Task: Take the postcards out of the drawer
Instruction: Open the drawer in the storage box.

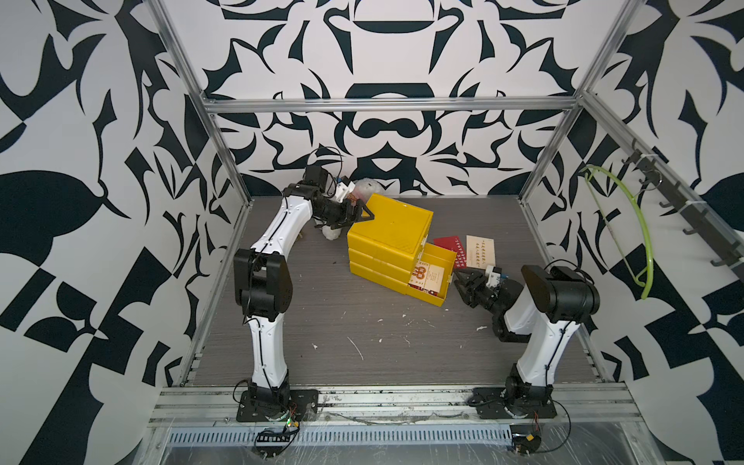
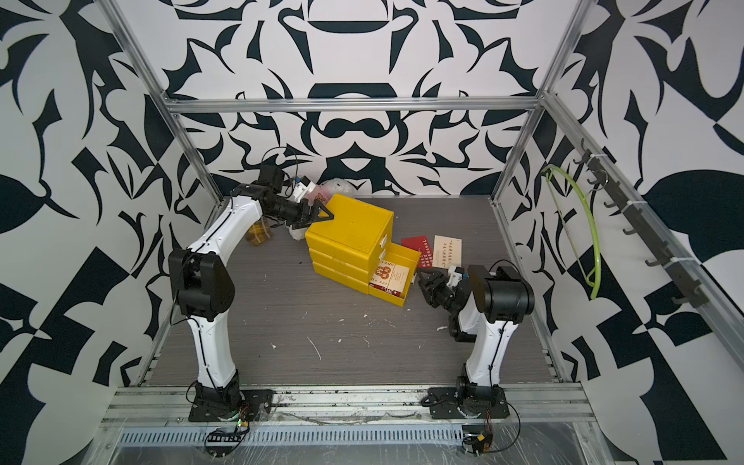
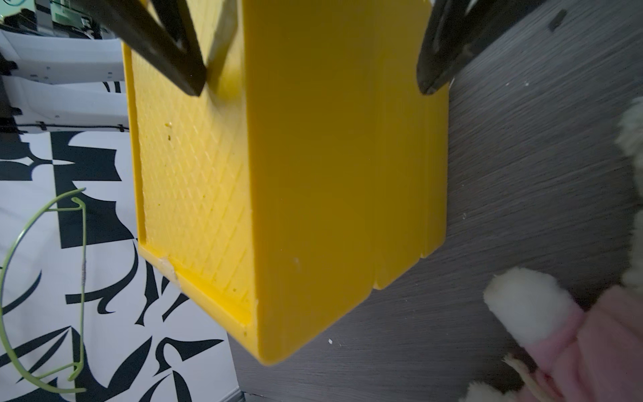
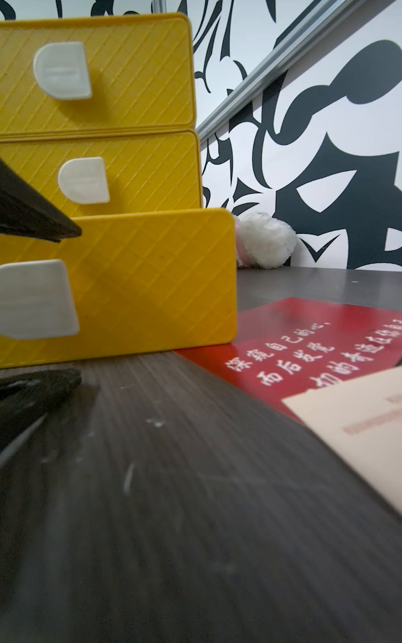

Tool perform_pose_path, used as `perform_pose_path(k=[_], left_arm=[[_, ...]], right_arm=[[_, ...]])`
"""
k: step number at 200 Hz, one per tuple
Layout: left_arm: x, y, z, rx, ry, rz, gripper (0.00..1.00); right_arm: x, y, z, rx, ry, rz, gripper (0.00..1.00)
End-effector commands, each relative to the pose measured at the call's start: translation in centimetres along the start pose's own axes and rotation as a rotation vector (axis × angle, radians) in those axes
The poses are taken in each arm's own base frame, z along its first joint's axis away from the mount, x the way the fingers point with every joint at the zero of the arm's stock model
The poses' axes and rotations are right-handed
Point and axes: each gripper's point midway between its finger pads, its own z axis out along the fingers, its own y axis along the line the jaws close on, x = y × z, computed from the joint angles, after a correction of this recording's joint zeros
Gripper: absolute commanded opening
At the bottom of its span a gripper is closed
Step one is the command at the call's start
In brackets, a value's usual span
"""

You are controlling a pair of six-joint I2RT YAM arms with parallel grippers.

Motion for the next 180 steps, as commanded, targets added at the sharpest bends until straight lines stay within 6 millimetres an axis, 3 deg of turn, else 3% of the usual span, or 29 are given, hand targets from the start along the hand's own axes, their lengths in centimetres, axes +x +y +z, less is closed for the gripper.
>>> perform_pose_path(k=[1, 28, 49, 71, 88, 120, 140, 180], left_arm=[[-1.5, -0.9, -2.2, -0.061, -0.069, 0.027, 1.00], [-2.2, -1.4, -3.1, -0.075, -0.113, 0.043, 1.00], [-2.0, -1.6, -3.2, -0.071, -0.122, 0.037, 1.00], [-1.7, -1.6, -3.3, -0.071, -0.127, 0.034, 1.00], [-1.4, -1.5, -3.4, -0.074, -0.132, 0.022, 1.00], [-0.4, -1.5, -4.1, -0.097, -0.164, -0.017, 1.00], [0.6, -1.6, -5.2, -0.129, -0.194, -0.035, 1.00], [2.3, -4.0, -7.4, -0.108, -0.268, -0.075, 1.00]], right_arm=[[-0.9, 0.7, 0.1, 0.006, -0.028, 0.015, 0.63], [-1.4, 1.7, -0.2, 0.054, -0.039, -0.042, 0.64], [-1.8, 1.9, -1.2, 0.209, -0.042, -0.134, 0.65], [-3.0, 4.6, -2.9, 0.344, -0.066, -0.296, 0.67], [-4.1, 7.9, -3.0, 0.372, -0.048, -0.399, 0.66], [-6.1, 12.9, -1.1, 0.322, -0.018, -0.505, 0.65], [-6.9, 15.9, 1.0, 0.245, 0.024, -0.541, 0.65], [-3.9, 20.8, 7.4, 0.108, 0.177, -0.652, 0.64]])
